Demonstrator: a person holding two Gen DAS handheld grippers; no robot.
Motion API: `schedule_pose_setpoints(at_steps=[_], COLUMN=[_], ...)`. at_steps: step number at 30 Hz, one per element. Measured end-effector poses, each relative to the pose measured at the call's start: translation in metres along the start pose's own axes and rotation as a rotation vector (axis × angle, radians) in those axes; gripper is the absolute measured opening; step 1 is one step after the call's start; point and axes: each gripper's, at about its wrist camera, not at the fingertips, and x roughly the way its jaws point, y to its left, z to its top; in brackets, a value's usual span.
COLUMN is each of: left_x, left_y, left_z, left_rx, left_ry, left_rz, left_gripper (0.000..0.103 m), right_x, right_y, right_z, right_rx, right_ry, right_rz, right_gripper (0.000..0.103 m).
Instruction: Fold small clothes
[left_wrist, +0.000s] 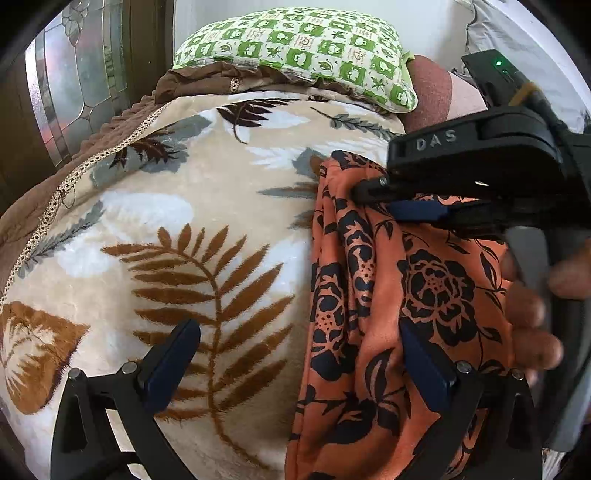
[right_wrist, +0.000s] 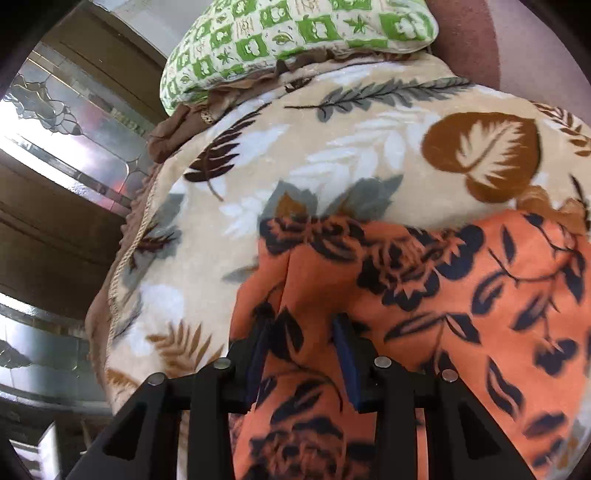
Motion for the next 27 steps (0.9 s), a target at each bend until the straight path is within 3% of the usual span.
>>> schedule_pose_setpoints(at_steps=[4,8,11,16,18,21,23,27], left_x=[-0.006,-0.022,-0.026,0.002,0.007,-0.002,-0.008,-0.012], left_y=[-0.001,0.002,0.010,0.012,0.013,0.014,0.012,0.011], left_z=[0.001,0.004,0.004,-0.001,-0.003,-0.004,-0.004,0.001], left_rx=[0.001,-0.023,-0.062,-0.067,-0.076,-0.082,-0.069,-0.071], left_ry=[-0.019,-0.098,-0.128,-0.003,0.011,-0.021,-0.051,-0.077], left_rz=[-0.011,0.004,0.034,0.106,0.107,0.103,0.112,0.084], left_gripper=[0.103,0.103,0.103,0.103,0.103,0.103,0.103,0.103], right_x=[-0.021,-0.080,-0.112,-0.107,-0.100,-0.104,-0.111,-0.108], right_y=[-0.002,-0.025,-0.047,-0.080,-0.082,-0.070,-0.063,-0.074], right_z=[-0.004,-0.029,-0.055,-0.097,-0.105,-0.091,-0.073,-0.034], right_rx=[0.029,0.049,0.056,0.114,0.091,0.068,0.080,0.162], right_ry=[-0.025,-0.121,-0.144,-0.048,-0.060,-0.049,-0.103,-0.181], right_rz=[0.027,0.022,-0.050,-0.121,-0.132,-0.153,-0.126,-0.205], right_gripper=[0.040,0.040,0.043,0.048,0.048,0.048,0.048,0.048])
